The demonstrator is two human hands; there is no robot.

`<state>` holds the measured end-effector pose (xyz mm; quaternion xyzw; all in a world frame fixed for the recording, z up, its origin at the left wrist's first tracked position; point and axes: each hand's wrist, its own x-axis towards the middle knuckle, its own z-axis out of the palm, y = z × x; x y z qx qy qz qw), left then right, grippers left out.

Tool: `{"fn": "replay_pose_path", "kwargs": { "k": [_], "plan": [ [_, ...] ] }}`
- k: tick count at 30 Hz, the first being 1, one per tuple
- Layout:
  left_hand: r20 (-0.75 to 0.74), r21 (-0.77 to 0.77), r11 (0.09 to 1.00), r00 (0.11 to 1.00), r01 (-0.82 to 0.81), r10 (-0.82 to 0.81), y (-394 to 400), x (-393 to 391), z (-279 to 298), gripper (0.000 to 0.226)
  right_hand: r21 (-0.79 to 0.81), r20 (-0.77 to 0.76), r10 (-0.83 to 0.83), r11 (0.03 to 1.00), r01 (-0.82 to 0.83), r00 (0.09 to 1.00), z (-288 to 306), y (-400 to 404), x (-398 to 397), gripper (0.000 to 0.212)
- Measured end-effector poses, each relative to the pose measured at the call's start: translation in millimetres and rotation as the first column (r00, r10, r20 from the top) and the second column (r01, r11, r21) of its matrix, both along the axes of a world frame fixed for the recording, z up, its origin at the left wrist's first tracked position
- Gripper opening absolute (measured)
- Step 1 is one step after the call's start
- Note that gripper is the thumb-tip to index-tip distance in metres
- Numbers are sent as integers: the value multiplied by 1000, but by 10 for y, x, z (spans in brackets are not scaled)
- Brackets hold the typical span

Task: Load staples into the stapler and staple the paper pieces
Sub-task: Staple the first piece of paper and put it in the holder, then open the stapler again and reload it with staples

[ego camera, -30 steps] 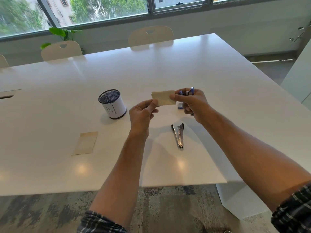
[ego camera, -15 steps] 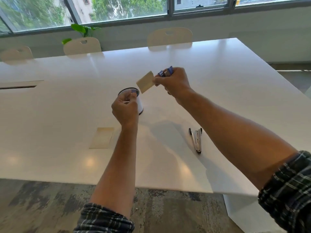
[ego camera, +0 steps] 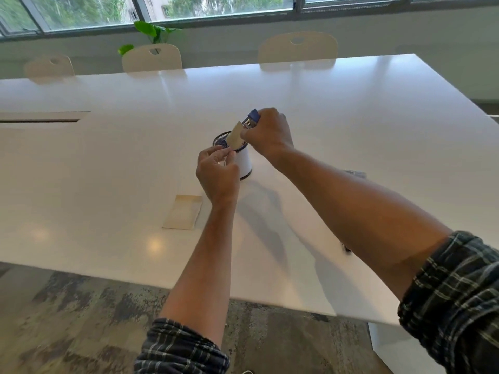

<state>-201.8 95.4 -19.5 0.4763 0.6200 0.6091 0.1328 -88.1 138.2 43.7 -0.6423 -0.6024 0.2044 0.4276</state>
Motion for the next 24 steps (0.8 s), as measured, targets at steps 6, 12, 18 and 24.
{"fn": "replay_pose_path", "kwargs": {
  "k": [6,12,18,24],
  "plan": [
    [14,5,1000,1000,10,-10,-18,16,28,11,-15,-6,28,999,-29,1000,-95,-17,-32,44],
    [43,24,1000,999,5,-6,-120,194,122,15,-2,-131,-19,1000,19,991,-222,-208,90,65],
    [203,18,989,968,149,-149,-237,485,236,16,-129,-176,-16,992,-7,984,-155,-448,275,77],
    [492,8,866,752,500,-438,-304,806,271,12,-97,-233,-57,995,35,971,-217,-594,560,43]
  ]
}}
